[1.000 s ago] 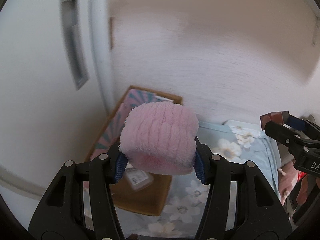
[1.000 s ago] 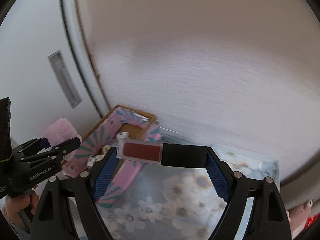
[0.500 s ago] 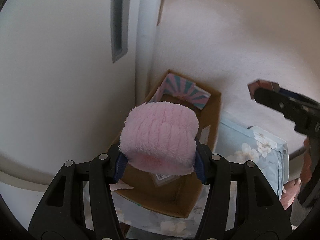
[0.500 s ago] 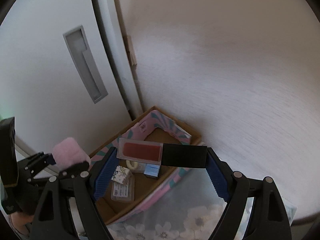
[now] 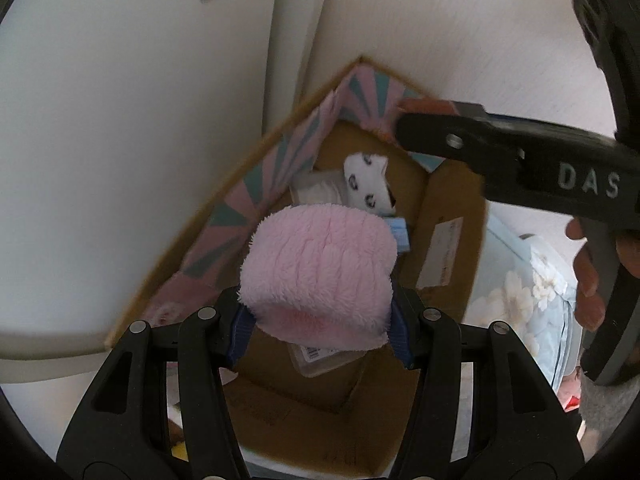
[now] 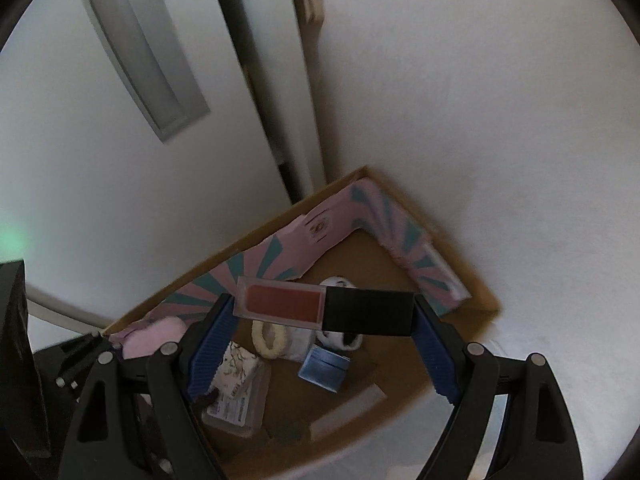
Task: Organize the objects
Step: 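Carry the pink towel and lipstick into the cardboard box and release, then withdraw both tools from the cardboard box back over the bed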
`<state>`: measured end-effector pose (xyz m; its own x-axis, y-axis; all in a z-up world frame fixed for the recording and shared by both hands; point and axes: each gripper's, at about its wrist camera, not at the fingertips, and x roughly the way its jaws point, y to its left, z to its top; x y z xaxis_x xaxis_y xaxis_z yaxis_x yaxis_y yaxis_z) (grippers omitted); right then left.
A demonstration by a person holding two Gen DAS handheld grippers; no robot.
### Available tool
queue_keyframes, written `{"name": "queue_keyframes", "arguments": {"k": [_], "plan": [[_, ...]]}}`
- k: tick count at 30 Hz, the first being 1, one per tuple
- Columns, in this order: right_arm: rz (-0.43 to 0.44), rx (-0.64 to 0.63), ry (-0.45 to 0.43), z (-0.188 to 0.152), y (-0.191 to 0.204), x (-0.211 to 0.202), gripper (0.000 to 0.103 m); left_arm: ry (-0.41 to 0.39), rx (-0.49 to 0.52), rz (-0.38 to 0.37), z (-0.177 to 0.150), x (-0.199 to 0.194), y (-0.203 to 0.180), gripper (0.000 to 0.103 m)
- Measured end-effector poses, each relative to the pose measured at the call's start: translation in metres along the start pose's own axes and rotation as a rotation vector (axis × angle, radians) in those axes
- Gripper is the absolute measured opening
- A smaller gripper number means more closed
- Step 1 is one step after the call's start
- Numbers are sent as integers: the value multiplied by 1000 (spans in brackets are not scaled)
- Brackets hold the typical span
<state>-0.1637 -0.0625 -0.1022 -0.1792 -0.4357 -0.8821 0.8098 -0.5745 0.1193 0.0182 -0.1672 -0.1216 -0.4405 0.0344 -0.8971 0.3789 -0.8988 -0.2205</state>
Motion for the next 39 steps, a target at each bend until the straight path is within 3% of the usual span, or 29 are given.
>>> {"name": "queue_keyframes", "arguments": {"k": [5,13,15,16,17,18,28,36,39], "plan": [[26,-4,61,1,-1,36,82,46,3,7,-9,22,-1,52],[34,-1,69,1,-6,47,82,29,40,24,-12,20,-15,55],[26,4,61,3,-8,45,83,23,49,27,-14,16,-19,77],[24,6,67,4,-9,46,83,21,54,32,-14,14,-20,102],[28,14,79,5,-12,47,88,11,59,31,-16,11,-22,103],[30,19,77,5,-13,47,103,1,62,19,-18,9,-24,103],[-29,36,40,2,-23,42,103,0,60,6,-30,13,-29,103],[-41,50,13,-1,-19,38,103,-2,84,13,-7,28,-32,103],[-43,70,-13,-7,-19,20,103,-19,110,14,-14,14,-30,103]]}}
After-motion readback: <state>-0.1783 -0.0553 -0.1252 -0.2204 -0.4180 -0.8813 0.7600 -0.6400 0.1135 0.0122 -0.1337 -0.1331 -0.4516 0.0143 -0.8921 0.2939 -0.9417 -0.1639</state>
